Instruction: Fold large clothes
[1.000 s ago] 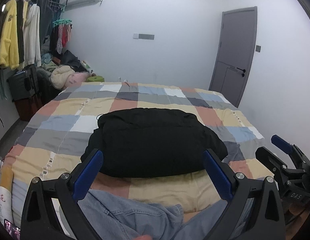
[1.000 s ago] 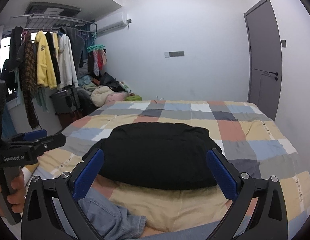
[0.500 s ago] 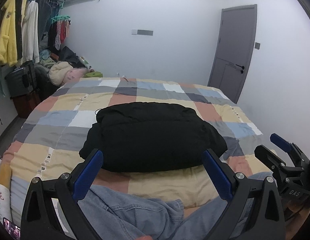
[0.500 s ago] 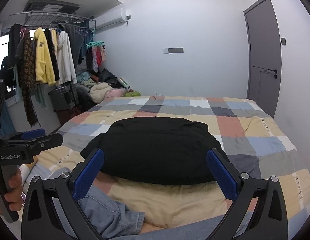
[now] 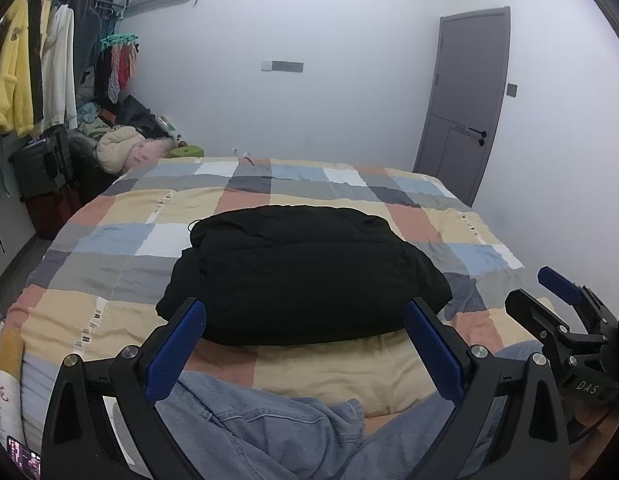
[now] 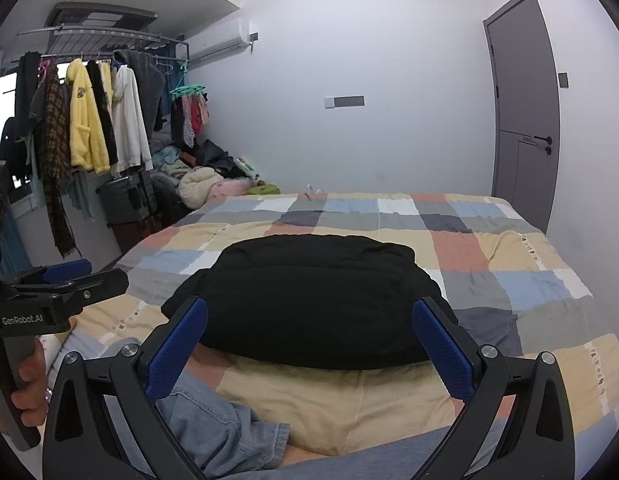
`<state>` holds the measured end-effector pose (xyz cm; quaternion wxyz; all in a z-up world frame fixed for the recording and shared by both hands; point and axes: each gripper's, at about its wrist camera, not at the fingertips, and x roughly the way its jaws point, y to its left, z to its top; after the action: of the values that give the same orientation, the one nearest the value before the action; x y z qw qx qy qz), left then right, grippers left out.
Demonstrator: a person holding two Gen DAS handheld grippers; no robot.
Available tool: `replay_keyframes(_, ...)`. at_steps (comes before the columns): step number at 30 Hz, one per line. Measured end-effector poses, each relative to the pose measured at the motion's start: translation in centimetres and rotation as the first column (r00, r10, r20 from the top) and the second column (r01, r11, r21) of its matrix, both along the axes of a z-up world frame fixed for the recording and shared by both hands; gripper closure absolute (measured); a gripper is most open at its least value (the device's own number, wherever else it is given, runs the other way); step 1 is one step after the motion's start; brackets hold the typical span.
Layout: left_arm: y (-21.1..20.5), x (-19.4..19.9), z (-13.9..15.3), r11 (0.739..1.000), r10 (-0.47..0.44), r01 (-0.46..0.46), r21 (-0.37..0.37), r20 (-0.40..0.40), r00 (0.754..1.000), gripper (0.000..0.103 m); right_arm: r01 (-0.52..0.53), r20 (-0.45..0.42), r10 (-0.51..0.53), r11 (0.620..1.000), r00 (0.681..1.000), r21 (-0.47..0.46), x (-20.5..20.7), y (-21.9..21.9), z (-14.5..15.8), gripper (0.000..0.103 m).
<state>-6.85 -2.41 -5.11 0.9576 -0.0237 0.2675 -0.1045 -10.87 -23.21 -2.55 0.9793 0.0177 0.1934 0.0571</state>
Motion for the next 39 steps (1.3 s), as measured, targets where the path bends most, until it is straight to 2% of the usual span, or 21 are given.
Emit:
replay_keyframes(25,-0.75,-0.77,-0.06,1.000,-0.009,0.009,-0.008,0.000,1.000,0.003,0.027,0.003,-0.027,1.000,1.000,0.004,-0.79,-0.65,-0.40,0.000)
replay_keyframes(39,-0.07,-0.85,-0.36,1.000,0.023,-0.023,-0.016,-0.002,1.000,0.003,0.031,0.003,-0.031,0.999,1.000,0.009,-0.97,-0.73,-0.50,0.000)
